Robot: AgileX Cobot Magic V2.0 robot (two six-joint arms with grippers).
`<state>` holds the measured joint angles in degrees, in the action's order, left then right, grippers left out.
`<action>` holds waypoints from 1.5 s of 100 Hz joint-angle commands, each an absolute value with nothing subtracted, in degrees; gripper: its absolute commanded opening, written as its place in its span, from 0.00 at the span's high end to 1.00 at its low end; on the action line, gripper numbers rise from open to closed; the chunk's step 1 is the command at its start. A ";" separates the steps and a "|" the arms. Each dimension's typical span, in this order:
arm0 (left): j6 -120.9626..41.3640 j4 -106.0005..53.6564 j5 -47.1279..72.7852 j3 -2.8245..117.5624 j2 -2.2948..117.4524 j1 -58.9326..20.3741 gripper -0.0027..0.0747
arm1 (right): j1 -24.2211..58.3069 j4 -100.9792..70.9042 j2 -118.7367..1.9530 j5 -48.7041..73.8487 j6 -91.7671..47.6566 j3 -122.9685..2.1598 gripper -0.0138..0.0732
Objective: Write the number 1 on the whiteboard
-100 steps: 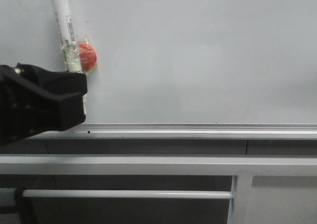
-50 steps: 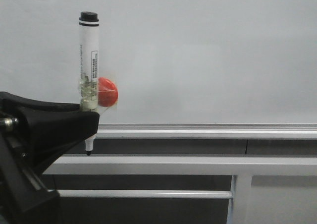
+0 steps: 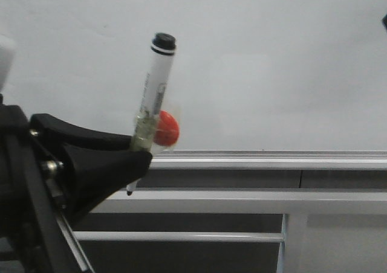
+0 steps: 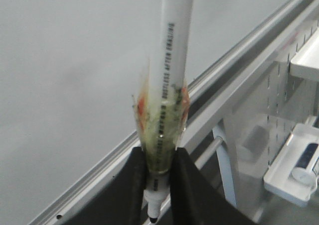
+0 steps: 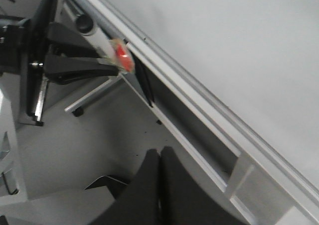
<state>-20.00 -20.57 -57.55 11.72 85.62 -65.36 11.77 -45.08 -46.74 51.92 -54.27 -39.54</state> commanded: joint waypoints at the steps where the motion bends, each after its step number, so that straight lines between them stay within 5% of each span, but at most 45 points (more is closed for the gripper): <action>1: -23.04 -21.09 -55.64 14.93 84.20 -65.29 0.99 | 15.32 -48.22 -48.85 48.09 -55.22 -41.76 0.91; 36: -54.20 -39.93 -30.53 21.16 69.40 -65.29 0.99 | 28.31 -44.02 -51.91 34.95 -56.63 -41.76 0.91; 74: -87.89 -70.09 -21.95 21.31 61.00 -65.29 0.99 | 43.74 -39.15 -53.78 25.50 -56.63 -41.76 0.91; 86: -88.99 -70.38 -21.81 21.31 61.00 -65.29 0.99 | 45.14 -39.05 -53.78 26.39 -56.63 -41.76 0.79; 105: -97.86 -70.63 -21.80 21.71 61.00 -65.29 0.99 | 45.14 -37.13 -54.45 25.92 -56.63 -41.76 0.41; 150: -98.94 -70.44 -23.17 22.90 61.00 -65.29 0.99 | 45.43 -36.32 -62.18 16.54 -58.32 -42.44 0.40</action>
<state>-99.06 -71.14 -20.74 21.05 62.04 -65.36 45.25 -35.73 -62.13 21.04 -57.46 -39.76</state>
